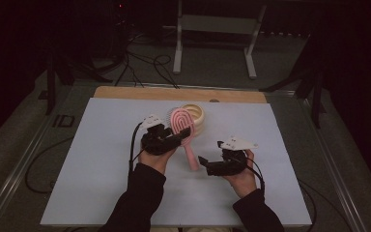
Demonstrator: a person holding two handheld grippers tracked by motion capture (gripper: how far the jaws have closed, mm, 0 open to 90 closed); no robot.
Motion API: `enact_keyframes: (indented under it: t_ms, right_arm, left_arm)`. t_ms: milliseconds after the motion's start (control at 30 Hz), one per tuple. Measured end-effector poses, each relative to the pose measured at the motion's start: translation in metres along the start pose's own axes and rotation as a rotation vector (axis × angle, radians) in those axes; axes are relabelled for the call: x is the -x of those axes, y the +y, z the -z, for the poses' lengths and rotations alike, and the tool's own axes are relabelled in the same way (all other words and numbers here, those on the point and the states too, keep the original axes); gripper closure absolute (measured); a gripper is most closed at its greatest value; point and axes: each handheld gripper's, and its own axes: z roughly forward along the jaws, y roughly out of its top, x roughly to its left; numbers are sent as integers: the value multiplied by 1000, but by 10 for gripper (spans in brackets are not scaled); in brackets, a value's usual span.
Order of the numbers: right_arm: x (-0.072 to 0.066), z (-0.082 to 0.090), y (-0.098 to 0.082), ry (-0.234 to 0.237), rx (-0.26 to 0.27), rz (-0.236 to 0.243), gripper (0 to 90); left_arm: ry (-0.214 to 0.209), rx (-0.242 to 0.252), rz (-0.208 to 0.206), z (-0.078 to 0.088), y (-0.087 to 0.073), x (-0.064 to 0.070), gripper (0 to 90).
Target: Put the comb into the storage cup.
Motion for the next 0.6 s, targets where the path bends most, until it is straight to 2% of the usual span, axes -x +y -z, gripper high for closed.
enact_keyframes:
  t_ms: [600]
  right_arm:
    - [31, 26, -32, -65, -24, -78, 83]
  left_arm:
    - [21, 22, -3, 6, 18, -9, 648]
